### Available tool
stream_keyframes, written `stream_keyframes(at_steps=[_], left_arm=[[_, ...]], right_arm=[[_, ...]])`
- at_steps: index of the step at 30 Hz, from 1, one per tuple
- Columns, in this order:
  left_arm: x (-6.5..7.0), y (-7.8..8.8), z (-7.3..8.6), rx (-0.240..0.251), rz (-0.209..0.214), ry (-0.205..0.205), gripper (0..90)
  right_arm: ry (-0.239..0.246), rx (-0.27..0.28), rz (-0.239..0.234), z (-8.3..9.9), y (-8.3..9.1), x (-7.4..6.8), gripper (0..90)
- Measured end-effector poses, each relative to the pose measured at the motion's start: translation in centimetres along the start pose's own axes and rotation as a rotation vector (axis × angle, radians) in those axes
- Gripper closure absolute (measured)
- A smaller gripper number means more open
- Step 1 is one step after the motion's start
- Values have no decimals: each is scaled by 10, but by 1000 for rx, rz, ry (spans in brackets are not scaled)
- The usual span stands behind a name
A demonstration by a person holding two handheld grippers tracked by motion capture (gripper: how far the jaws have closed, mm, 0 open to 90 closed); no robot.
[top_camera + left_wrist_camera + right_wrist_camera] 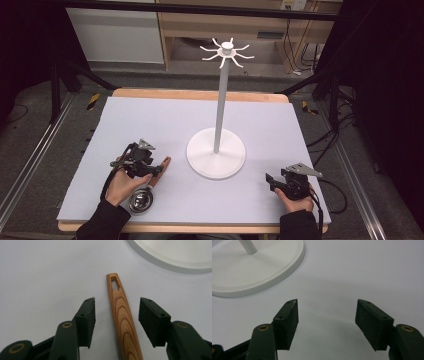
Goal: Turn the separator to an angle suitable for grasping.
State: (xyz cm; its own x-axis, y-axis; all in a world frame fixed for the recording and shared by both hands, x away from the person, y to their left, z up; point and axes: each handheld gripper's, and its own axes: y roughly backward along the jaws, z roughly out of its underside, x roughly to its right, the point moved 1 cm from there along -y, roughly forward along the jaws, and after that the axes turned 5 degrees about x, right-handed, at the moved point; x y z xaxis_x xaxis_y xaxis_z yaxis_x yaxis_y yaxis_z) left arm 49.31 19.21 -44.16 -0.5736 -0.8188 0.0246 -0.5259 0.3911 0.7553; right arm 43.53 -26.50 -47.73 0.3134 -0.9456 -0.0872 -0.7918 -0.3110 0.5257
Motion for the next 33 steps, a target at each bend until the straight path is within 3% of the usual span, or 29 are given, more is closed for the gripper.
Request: stream_keyframes(at_steps=[10,14,22,33], left_arm=[[1,-16,-3,-54,-21,-6,520],[-1,-20,0,-62,-2,7,529],[4,-26,3,-96,3,-5,555],[10,-28,3,-134,-37,-16,577]], right_arm=[[3,0,3,0,1,1,354],[2,-3,3,0,0,0,355],[-3,-5,-1,0,0,0,356],[5,-9,0,0,-1,0,357]])
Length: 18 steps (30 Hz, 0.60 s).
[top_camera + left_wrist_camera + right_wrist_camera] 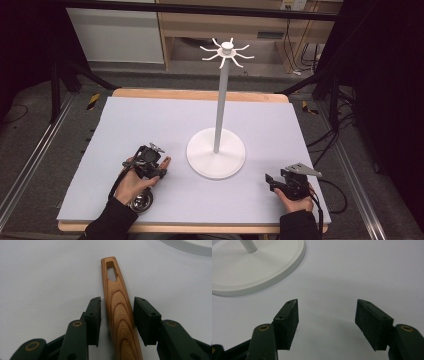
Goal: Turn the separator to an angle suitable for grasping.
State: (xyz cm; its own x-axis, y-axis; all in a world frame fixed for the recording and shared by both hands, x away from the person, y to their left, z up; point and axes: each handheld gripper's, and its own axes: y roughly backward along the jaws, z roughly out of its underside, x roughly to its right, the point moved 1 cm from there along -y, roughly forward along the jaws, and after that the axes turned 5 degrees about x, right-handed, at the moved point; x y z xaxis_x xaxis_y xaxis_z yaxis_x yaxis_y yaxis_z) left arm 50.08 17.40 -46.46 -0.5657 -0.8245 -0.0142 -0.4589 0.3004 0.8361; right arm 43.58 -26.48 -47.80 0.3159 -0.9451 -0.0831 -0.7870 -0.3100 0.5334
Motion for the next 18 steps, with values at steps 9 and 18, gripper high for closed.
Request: stream_keyframes(at_steps=[9,18], left_arm=[[-2,0,-1,-4,3,26,621],[-6,1,-2,-8,9,51,671]], right_arm=[[0,-2,0,0,0,0,357],[-7,-9,-3,0,-1,1,357]])
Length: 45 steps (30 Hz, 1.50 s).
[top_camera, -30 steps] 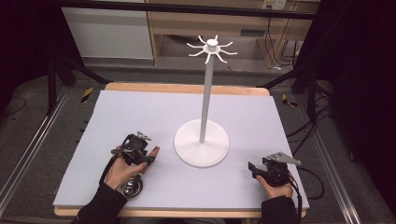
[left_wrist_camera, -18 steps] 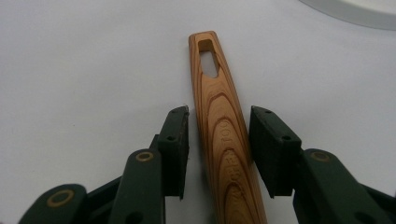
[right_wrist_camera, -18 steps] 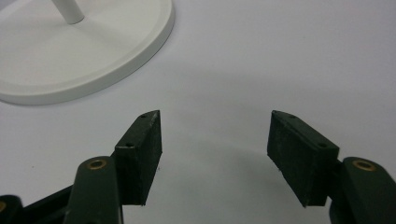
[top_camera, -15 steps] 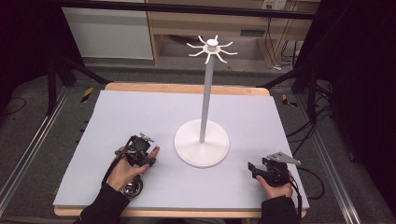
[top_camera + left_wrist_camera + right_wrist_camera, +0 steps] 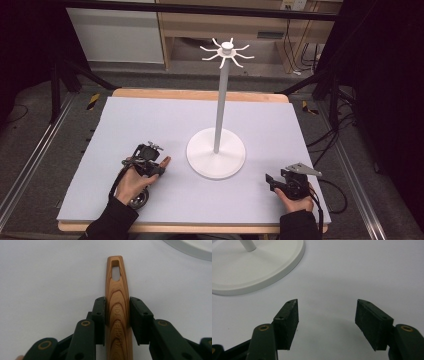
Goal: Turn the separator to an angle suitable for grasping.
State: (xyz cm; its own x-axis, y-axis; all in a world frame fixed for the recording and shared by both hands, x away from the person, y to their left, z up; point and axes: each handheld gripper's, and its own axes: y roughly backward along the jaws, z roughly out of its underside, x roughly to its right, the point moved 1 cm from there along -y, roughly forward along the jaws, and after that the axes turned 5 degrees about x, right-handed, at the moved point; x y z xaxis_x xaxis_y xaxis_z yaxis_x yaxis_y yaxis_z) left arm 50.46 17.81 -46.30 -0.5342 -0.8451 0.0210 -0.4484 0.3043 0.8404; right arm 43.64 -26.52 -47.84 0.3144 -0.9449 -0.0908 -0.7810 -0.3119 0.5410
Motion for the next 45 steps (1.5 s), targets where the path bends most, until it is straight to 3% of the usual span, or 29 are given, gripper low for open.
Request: stream_keyframes(at_steps=[13,17,20,32,45], left_arm=[[-4,0,-1,-18,38,-17,668],[-1,-1,-3,-41,21,-59,657],[0,-1,-5,-51,19,-69,650],[-1,-1,-6,-59,22,-57,674],[-4,3,-3,-19,49,-52,677]], right_arm=[[-2,-1,-5,0,-1,0,357],[-3,0,-1,0,0,0,357],[-7,1,-4,-1,0,0,357],[-9,-7,-12,-1,-1,0,357],[-5,1,-10,-1,0,0,361]])
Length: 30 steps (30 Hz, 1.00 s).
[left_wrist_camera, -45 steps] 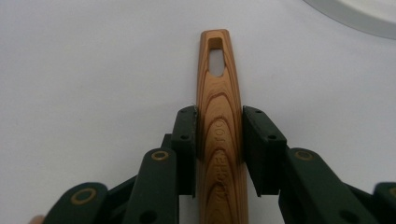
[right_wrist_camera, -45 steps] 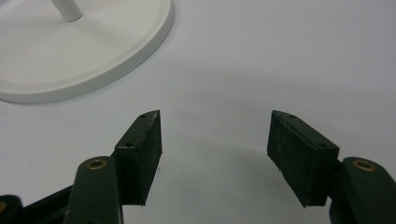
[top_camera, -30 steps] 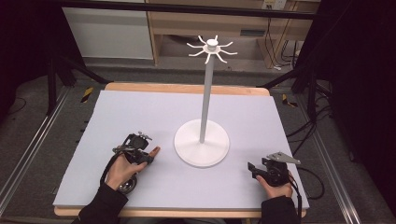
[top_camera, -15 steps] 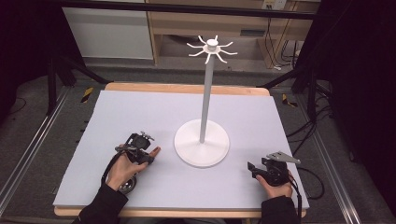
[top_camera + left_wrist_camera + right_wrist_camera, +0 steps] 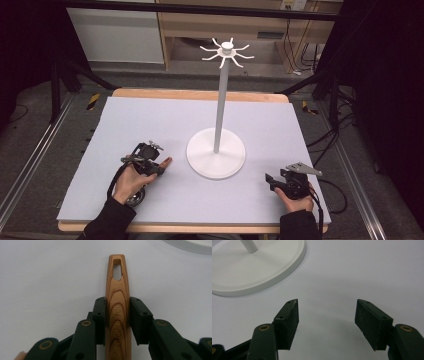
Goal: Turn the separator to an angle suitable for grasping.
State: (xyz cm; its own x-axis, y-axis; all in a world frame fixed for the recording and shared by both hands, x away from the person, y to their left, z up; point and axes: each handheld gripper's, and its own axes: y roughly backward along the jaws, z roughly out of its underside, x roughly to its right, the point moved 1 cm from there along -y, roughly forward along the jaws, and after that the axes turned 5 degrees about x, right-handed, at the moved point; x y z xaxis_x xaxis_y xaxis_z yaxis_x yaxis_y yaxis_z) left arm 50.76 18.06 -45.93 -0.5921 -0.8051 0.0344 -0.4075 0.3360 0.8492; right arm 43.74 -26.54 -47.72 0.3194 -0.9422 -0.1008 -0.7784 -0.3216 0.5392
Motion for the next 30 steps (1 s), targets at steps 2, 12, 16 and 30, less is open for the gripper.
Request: stream_keyframes(at_steps=[2,12,16,30], left_arm=[[1,3,0,14,0,-2,677],[1,29,-2,121,12,8,678],[2,44,-3,164,18,4,678],[2,82,-4,398,20,29,678]], right_arm=[[-1,1,-1,0,0,0,362],[5,8,1,0,2,1,362],[4,11,2,-1,2,0,362],[6,19,-1,-1,3,-1,362]])
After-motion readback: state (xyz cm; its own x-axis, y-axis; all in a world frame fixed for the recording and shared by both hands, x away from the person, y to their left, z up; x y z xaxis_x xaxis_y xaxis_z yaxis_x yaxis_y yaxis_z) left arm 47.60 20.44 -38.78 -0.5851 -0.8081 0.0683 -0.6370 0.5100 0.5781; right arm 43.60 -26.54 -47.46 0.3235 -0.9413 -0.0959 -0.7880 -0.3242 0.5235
